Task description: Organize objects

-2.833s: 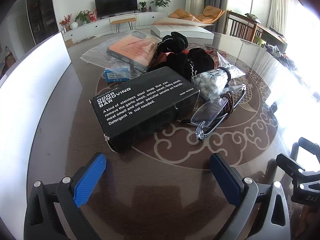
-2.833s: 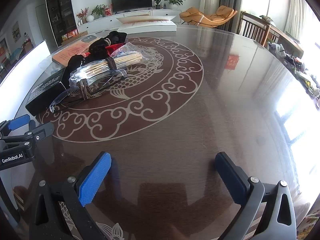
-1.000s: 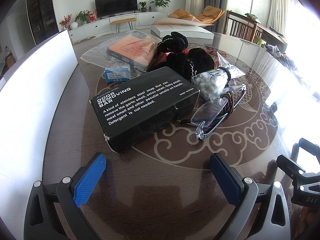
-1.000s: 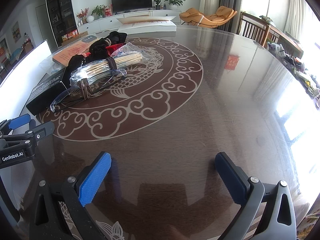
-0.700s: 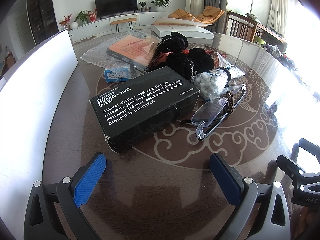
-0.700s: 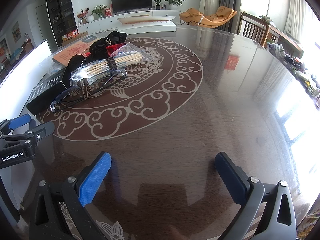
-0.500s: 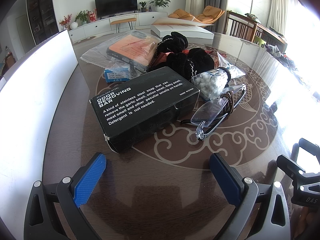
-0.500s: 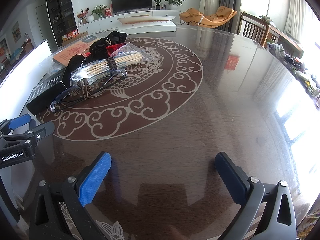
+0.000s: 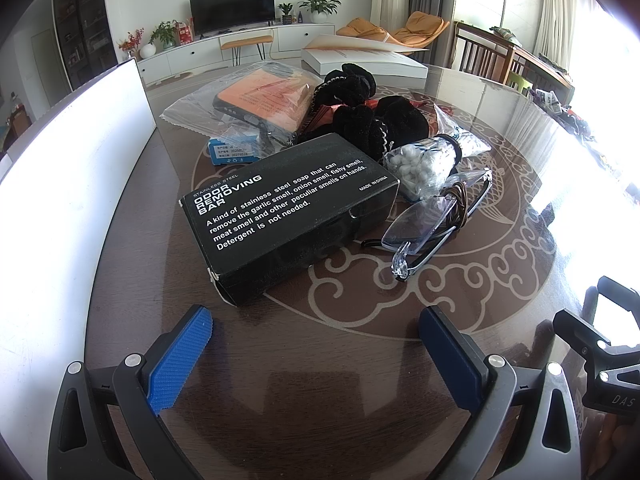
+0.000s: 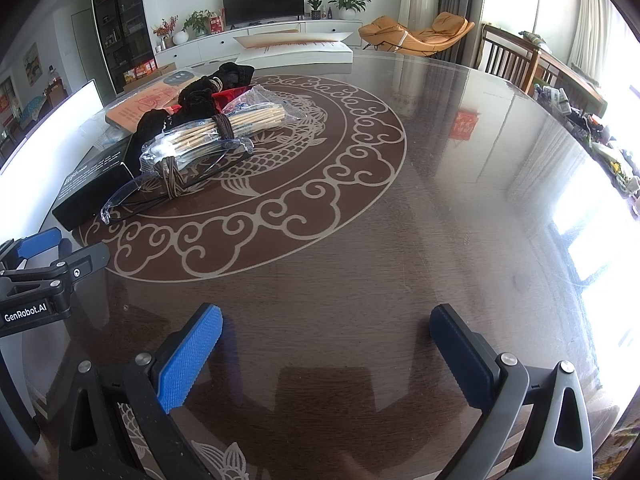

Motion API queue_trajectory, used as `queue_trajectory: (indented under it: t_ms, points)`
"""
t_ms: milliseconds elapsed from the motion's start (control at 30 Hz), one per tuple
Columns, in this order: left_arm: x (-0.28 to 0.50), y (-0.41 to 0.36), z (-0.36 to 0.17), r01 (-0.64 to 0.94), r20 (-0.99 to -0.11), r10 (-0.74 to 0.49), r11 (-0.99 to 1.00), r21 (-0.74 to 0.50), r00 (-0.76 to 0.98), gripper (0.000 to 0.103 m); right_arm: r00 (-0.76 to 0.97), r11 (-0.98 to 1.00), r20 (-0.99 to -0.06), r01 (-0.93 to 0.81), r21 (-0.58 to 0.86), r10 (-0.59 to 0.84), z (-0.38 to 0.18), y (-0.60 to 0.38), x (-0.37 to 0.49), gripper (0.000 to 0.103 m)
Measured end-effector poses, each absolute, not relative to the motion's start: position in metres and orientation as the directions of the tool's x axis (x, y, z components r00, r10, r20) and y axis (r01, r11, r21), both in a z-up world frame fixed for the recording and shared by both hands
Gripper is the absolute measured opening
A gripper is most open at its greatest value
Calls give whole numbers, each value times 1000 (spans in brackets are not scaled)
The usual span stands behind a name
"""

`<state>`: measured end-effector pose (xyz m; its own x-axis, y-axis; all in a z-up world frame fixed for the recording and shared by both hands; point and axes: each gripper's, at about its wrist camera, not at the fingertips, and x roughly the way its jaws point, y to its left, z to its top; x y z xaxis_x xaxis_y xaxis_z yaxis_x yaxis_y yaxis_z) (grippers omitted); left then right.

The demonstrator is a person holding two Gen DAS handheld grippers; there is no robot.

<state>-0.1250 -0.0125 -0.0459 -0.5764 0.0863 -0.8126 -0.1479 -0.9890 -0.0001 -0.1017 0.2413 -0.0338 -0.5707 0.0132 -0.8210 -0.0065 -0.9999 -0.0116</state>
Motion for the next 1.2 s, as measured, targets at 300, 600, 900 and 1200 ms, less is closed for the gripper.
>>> queue_trajectory:
  t_ms: [300,600,900,1200]
  points:
    - [-125,-12,-46,-148,-813,86,-989,0,-576,103,-571,-1000,-821,-6,-12,13,-34,241,-102,103]
    - [-125,-12,-46,-148,-813,86,-989,0,-576,103,-571,-1000,-821,-7,-12,13,-34,241,-102,103]
    - [-123,-12,-46,-145,-819,82,-989,2,-568,103,-571,-1000,-821,-7,-12,13,-34,241,-102,103]
    - [-111,-14,-46,-156,-828,86,-988,2,-553,103,-571,-1000,-821,-7,-12,14,-34,241,-102,103]
